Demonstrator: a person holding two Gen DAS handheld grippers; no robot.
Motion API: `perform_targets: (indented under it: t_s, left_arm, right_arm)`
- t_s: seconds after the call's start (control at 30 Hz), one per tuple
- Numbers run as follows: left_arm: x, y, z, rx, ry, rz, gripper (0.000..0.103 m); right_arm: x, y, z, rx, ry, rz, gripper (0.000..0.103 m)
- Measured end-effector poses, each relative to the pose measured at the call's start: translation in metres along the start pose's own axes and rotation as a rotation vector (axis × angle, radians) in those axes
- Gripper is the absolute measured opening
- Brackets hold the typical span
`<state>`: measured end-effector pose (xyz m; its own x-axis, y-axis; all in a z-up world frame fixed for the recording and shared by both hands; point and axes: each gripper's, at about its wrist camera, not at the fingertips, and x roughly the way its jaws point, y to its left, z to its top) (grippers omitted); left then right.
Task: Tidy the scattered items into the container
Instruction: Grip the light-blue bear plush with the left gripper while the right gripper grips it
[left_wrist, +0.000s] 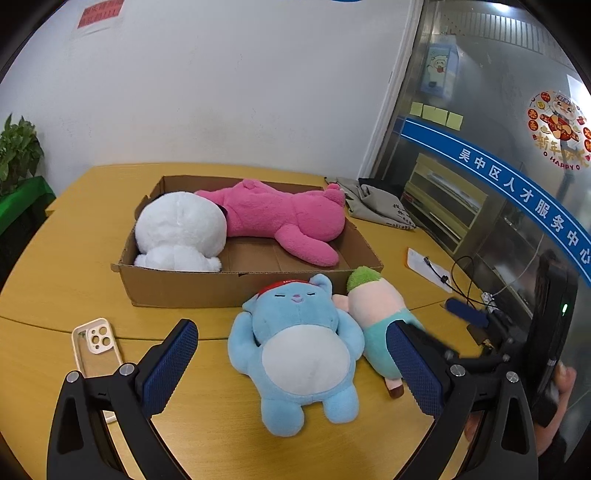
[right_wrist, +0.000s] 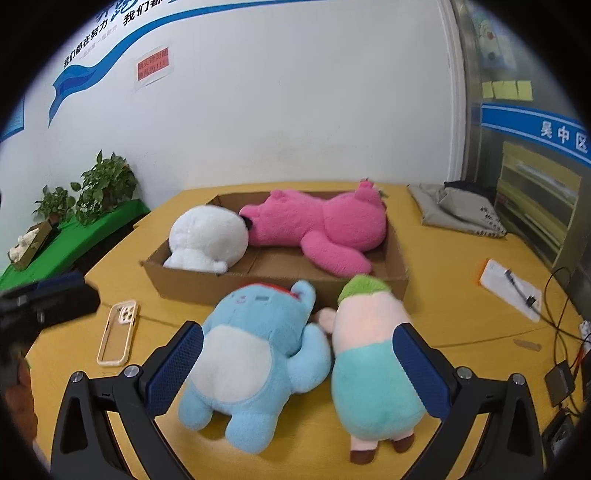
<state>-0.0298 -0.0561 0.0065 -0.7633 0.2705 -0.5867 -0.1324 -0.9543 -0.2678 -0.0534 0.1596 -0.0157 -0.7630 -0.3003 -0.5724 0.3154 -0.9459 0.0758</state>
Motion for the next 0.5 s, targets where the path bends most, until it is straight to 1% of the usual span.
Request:
perform_targets:
  t_s: [0.13, 0.17, 0.23, 0.33, 0.4, 0.43, 0.5]
  left_arm:
    - [0.029, 0.009, 0.007, -0.001, 0.07, -0.035, 0.103]
    - [0.039, 0.011, 0.008, -0.004, 0.092, -0.052, 0.103]
    - [0.06, 0.012, 0.01, -0.007, 0.136, -0.086, 0.103]
    - [0.096, 0.016, 0.011, -0.016, 0.193, -0.136, 0.103]
    - [0.118, 0.019, 0.011, -0.011, 0.225, -0.158, 0.103]
    - [0.129, 0.02, 0.011, -0.004, 0.238, -0.173, 0.103]
    - [0.151, 0.024, 0.01, -0.012, 0.264, -0.196, 0.103]
  right_arm:
    - [0.02, 0.022, -0.028, -0.046, 0.092, 0.067, 0.103]
    - [0.025, 0.025, -0.032, -0.037, 0.11, 0.085, 0.103]
    - [0.041, 0.032, -0.04, 0.007, 0.158, 0.151, 0.103]
    - [0.06, 0.04, -0.047, 0.036, 0.196, 0.159, 0.102]
    - [0.073, 0.041, -0.049, 0.087, 0.226, 0.184, 0.102]
    - [0.081, 0.039, -0.05, 0.126, 0.24, 0.187, 0.102]
    - [0.092, 0.037, -0.054, 0.165, 0.264, 0.176, 0.103]
